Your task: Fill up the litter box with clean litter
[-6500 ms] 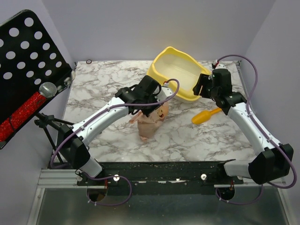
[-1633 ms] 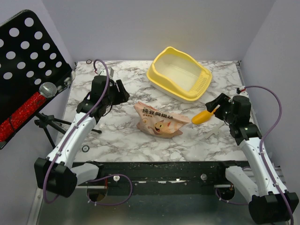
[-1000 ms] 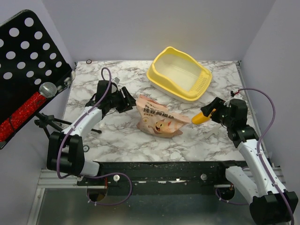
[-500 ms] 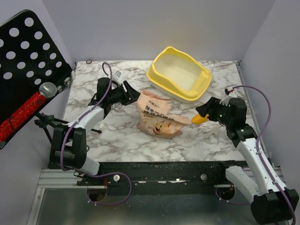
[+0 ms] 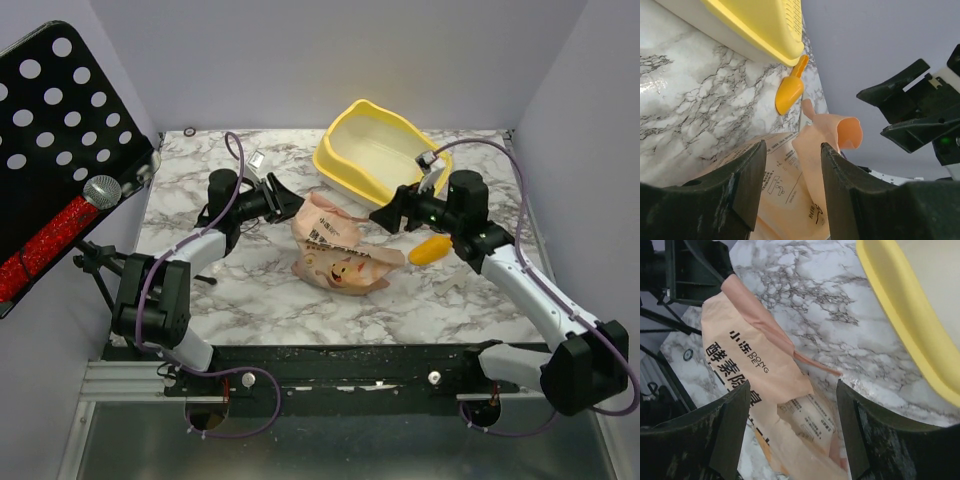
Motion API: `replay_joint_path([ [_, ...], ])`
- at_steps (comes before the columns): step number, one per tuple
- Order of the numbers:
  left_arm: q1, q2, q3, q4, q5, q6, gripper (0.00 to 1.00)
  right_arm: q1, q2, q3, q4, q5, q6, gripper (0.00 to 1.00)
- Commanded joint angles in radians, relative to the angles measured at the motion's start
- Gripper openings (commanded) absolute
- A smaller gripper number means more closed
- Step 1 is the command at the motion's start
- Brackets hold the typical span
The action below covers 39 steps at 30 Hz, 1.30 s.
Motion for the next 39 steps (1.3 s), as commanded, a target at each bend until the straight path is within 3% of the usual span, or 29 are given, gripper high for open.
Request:
replay_joint_path([
  [1, -0.001, -0.023, -0.020, 0.090, 0.066, -0.018, 0.55, 0.036, 0.108, 0.128, 0.067, -0.154, -0.213, 0.77],
  [8, 0.001, -0.028, -0.039, 0.157, 0.083, -0.053, 0.52, 0.068, 0.236, 0.208, 0.095, -0.267, -0.445, 0.79],
  [15, 0.001, -0.042, -0.043, 0.157, 0.090, -0.051, 0.51, 0.077, 0.377, 0.305, 0.020, -0.427, -0.608, 0.82],
  [29, 0.001, -0.053, -0.039, 0.166, 0.099, -0.051, 0.50, 0.088, 0.538, 0.424, -0.178, -0.641, -0.718, 0.82],
  [35, 0.001, -0.063, -0.039, 0.170, 0.101, -0.051, 0.49, 0.100, 0.560, 0.443, -0.259, -0.651, -0.758, 0.73],
  [37, 0.001, -0.068, -0.041, 0.168, 0.101, -0.051, 0.49, 0.103, 0.560, 0.446, -0.296, -0.649, -0.780, 0.67],
  [39, 0.001, -0.071, -0.043, 0.163, 0.101, -0.047, 0.49, 0.108, 0.558, 0.447, -0.324, -0.639, -0.800, 0.50],
])
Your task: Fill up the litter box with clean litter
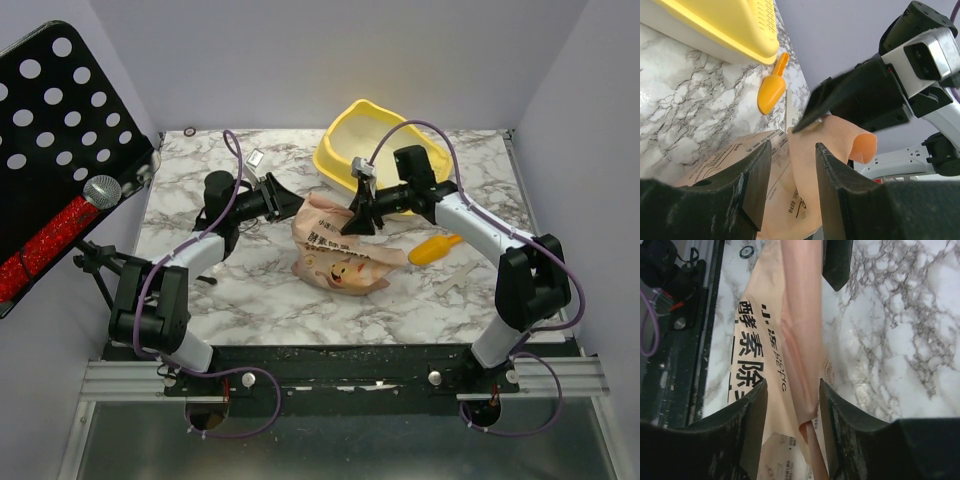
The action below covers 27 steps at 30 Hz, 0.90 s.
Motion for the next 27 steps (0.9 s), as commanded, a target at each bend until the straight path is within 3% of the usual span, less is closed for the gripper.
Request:
replay_joint_path([
  [1, -0.001, -0.037, -0.008, 0.033, 0.037, 0.008, 0.49, 0.013, 0.007, 0.038, -0.101, -0.020, -0.064, 0.34],
  [3, -0.002, -0.044, -0.005, 0.021, 0.035, 0.016, 0.49, 0.015, -0.012, 0.033, -0.101, 0.011, -0.065, 0.04],
  [4, -0.001, -0.049, -0.005, 0.016, 0.034, 0.022, 0.49, 0.015, -0.024, 0.030, -0.103, 0.022, -0.062, 0.00],
  [7, -0.005, -0.075, 0.018, -0.092, 0.006, 0.098, 0.50, 0.025, -0.067, 0.018, -0.100, 0.055, -0.055, 0.00],
  [11, -0.080, -0.150, 0.115, -0.480, -0.168, 0.380, 0.55, 0.035, -0.136, -0.002, -0.087, 0.115, -0.039, 0.00],
  [13, -0.134, -0.182, 0.150, -0.597, -0.265, 0.465, 0.57, 0.039, -0.163, -0.008, -0.087, 0.143, -0.033, 0.00],
  [22, -0.232, -0.271, 0.173, -0.821, -0.514, 0.628, 0.59, 0.082, -0.263, -0.031, -0.139, 0.282, -0.033, 0.00],
  [27, -0.346, -0.348, 0.236, -0.945, -0.695, 0.767, 0.61, 0.108, -0.306, -0.031, -0.199, 0.355, -0.053, 0.00],
])
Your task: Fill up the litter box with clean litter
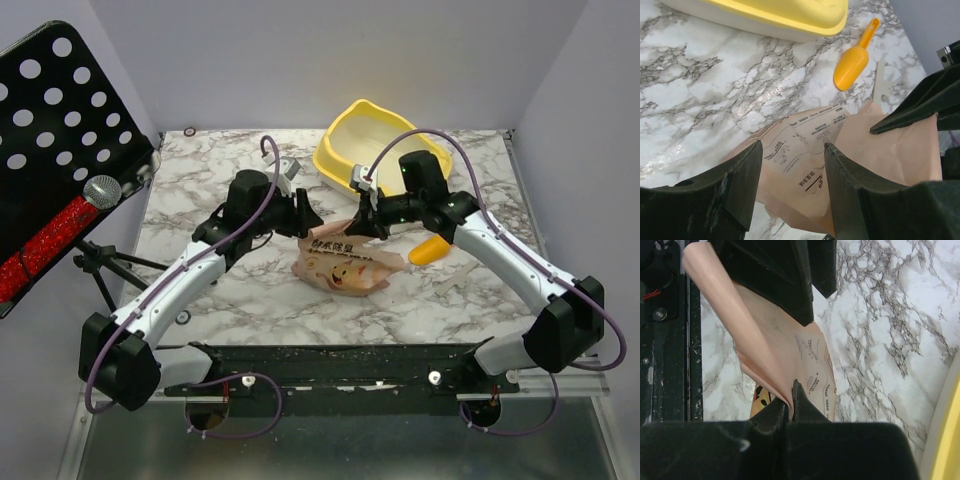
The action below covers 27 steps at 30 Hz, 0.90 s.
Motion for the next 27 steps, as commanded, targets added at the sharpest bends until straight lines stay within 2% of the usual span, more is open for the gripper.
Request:
replay_joint_path([
  [1, -0.099, -0.091, 0.069, -0.196, -0.208, 0.184, 0.62, 0.015, -0.076, -0.009, -0.054, 0.091, -0.023, 0.00],
  [6, -0.143, -0.157, 0.150, -0.359, -0.310, 0.258, 0.62, 0.047, -0.086, -0.012, -0.100, 0.134, -0.043, 0.00],
  [10, -0.170, -0.229, 0.169, -0.407, -0.345, 0.295, 0.62, 0.079, -0.075, -0.014, -0.120, 0.137, -0.046, 0.00],
  [17, -0.192, -0.272, 0.150, -0.415, -0.203, 0.392, 0.63, 0.130, -0.047, 0.009, -0.178, 0.128, -0.066, 0.00],
  [27, -0.244, -0.295, 0.109, -0.345, -0.092, 0.514, 0.67, 0.153, -0.015, 0.046, -0.246, 0.105, -0.102, 0.00],
])
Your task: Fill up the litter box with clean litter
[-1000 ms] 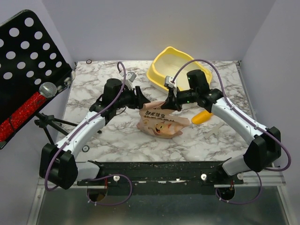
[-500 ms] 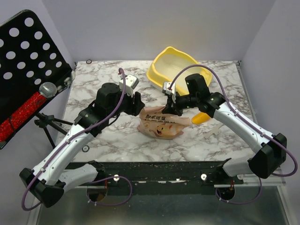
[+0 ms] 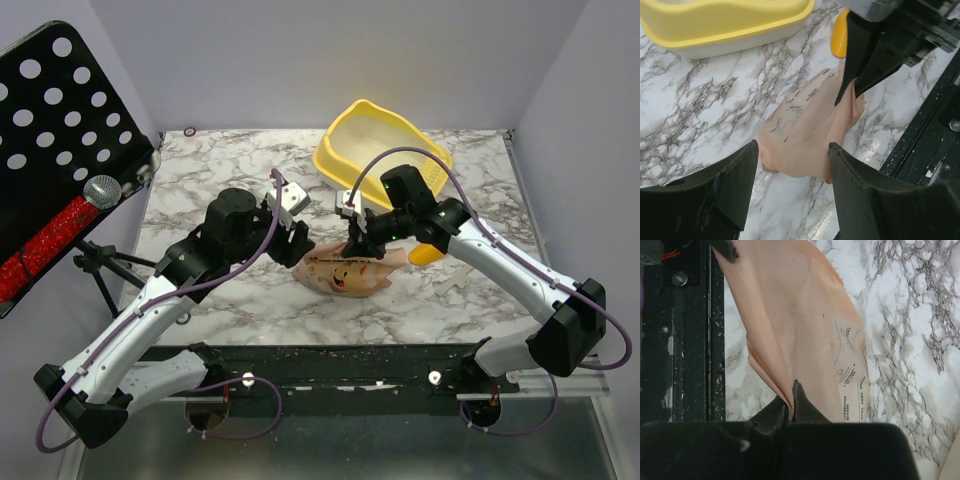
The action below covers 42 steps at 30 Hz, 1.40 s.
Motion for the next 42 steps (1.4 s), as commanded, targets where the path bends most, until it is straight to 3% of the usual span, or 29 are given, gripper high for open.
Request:
replay_joint_path([
  [1, -0.031, -0.016, -0.007, 0.016, 0.091, 0.087, 0.67, 0.008, 0.035, 0.052, -0.073, -0.003, -0.028, 0.00],
  [8, -0.063, -0.028, -0.002, 0.006, 0.099, 0.130, 0.68, 0.011, 0.085, 0.104, -0.096, -0.006, -0.048, 0.00],
  [19, -0.110, 0.085, -0.008, 0.002, 0.004, 0.182, 0.68, 0.014, 0.052, 0.118, -0.095, -0.040, -0.070, 0.00],
  [31, -0.120, 0.122, -0.099, 0.096, -0.056, 0.220, 0.63, 0.014, 0.010, 0.081, -0.050, -0.052, -0.074, 0.00],
  [33, -0.118, 0.119, -0.125, 0.129, -0.065, 0.228, 0.58, 0.014, 0.009, 0.079, -0.050, -0.055, -0.073, 0.00],
  [35, -0.120, 0.116, -0.146, 0.163, -0.076, 0.232, 0.44, 0.014, 0.006, 0.076, -0.050, -0.060, -0.070, 0.00],
  [38, -0.120, 0.110, -0.174, 0.209, -0.088, 0.237, 0.06, 0.014, 0.004, 0.073, -0.052, -0.064, -0.059, 0.00],
  [39, -0.120, 0.105, -0.180, 0.214, -0.088, 0.239, 0.00, 0.014, 0.004, 0.075, -0.050, -0.069, -0.052, 0.00],
  [42, -0.118, 0.098, -0.183, 0.220, -0.098, 0.242, 0.00, 0.014, -0.003, 0.084, -0.049, -0.065, -0.032, 0.00],
])
